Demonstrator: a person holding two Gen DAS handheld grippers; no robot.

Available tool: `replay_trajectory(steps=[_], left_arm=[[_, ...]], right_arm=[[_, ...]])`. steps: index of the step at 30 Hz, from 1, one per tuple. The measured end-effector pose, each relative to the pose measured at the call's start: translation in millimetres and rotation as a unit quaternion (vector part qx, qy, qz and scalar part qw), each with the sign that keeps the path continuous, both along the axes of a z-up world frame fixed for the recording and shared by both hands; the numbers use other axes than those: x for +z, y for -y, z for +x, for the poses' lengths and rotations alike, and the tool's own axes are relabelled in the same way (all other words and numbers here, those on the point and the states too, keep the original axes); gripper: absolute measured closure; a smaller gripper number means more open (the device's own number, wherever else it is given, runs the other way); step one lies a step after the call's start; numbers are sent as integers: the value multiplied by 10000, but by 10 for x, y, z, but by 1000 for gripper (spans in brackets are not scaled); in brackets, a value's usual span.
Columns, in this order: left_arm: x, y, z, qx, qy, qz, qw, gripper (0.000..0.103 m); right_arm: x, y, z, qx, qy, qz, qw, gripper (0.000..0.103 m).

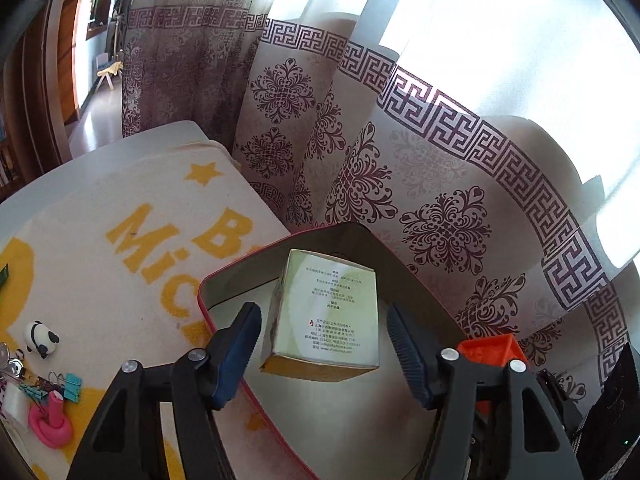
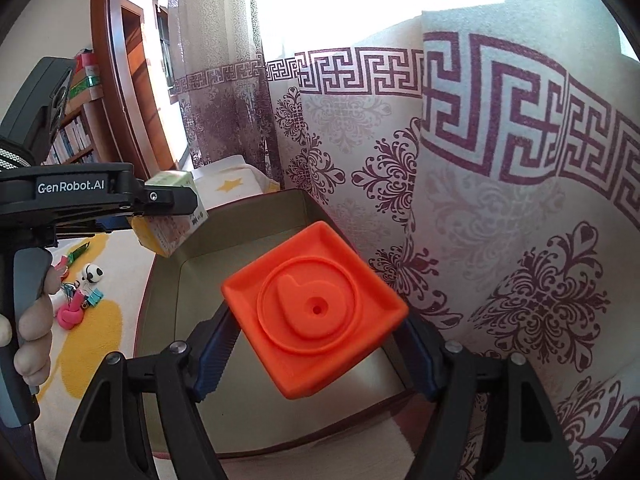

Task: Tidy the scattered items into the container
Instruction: 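Open both tools to drop the box and cube into the red box, then move both open tools back over the scattered items on the towel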

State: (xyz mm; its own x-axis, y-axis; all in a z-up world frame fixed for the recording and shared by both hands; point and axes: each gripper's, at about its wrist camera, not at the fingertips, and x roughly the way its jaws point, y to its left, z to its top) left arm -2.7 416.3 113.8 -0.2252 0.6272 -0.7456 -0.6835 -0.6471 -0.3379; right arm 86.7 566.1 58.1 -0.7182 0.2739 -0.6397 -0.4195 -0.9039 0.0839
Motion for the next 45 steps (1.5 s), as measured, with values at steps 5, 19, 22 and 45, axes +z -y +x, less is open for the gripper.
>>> replay_trajectory(steps=[5,19,22,45], left_arm=[[-42,86,-39,160,-44,16,9999,10],[-73,710,-191,980,-391,-294,9940,10],[-68,857,-193,1096,-408,-266,9928,10],[-211,2815,-377,2784,-431,-279,9591,10]], right_arm=[[6,-40,41,-119,-85,-55,9999,23],[16,160,24,-63,-222,-345,9991,23],[52,268,-4,36,-267,-305,9992,23],[122,1467,-483,1412,-339,-223,9892,23]])
